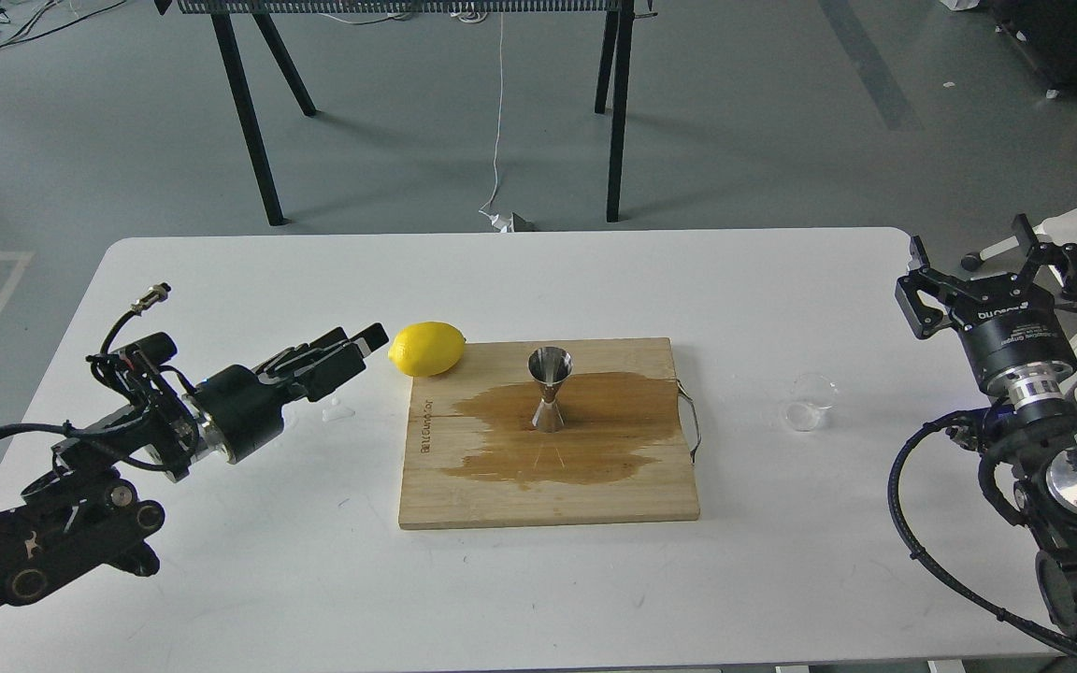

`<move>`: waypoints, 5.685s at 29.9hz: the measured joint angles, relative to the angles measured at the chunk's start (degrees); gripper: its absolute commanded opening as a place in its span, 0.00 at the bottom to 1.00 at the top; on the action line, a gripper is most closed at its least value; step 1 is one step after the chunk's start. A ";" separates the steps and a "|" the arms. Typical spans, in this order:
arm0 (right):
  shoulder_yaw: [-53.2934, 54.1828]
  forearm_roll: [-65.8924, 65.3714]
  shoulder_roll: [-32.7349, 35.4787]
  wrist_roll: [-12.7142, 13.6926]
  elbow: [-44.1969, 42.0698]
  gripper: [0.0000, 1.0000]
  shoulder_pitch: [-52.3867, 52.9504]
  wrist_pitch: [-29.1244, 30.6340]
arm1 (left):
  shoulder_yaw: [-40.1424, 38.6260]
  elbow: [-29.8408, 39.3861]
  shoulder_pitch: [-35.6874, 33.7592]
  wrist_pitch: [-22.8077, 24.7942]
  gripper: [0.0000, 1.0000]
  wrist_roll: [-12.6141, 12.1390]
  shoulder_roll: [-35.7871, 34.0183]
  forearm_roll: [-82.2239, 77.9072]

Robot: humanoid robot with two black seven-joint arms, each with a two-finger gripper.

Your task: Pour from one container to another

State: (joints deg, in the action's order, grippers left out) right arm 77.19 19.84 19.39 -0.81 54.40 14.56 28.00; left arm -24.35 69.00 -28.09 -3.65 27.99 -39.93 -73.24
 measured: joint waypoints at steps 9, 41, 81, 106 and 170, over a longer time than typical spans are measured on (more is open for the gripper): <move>2.07 8.46 3.54 0.27 8.83 0.98 -13.99 0.00 | -12.29 -0.11 -0.03 29.64 0.86 0.00 -0.38 19.86; -9.85 8.37 -1.34 -0.33 14.96 0.98 -10.68 -33.40 | -16.46 -12.23 -3.47 31.65 0.87 0.01 0.39 58.56; -12.87 5.20 -9.44 0.11 -1.29 0.66 -0.94 -32.51 | -16.06 -12.40 -3.25 31.65 0.87 0.01 0.38 58.47; -12.95 3.55 -9.36 0.20 -0.71 0.37 -1.52 -30.48 | -15.90 -14.01 -2.86 31.65 0.87 0.01 0.48 58.13; -41.24 -40.11 -6.49 -0.75 19.29 0.35 18.49 -33.11 | -15.90 -14.85 -2.73 31.65 0.89 0.01 0.92 58.03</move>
State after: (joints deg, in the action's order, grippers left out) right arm 35.96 -20.26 12.90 -1.56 73.69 33.05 -5.11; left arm -40.25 54.15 -30.82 28.00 28.00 -39.01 -15.21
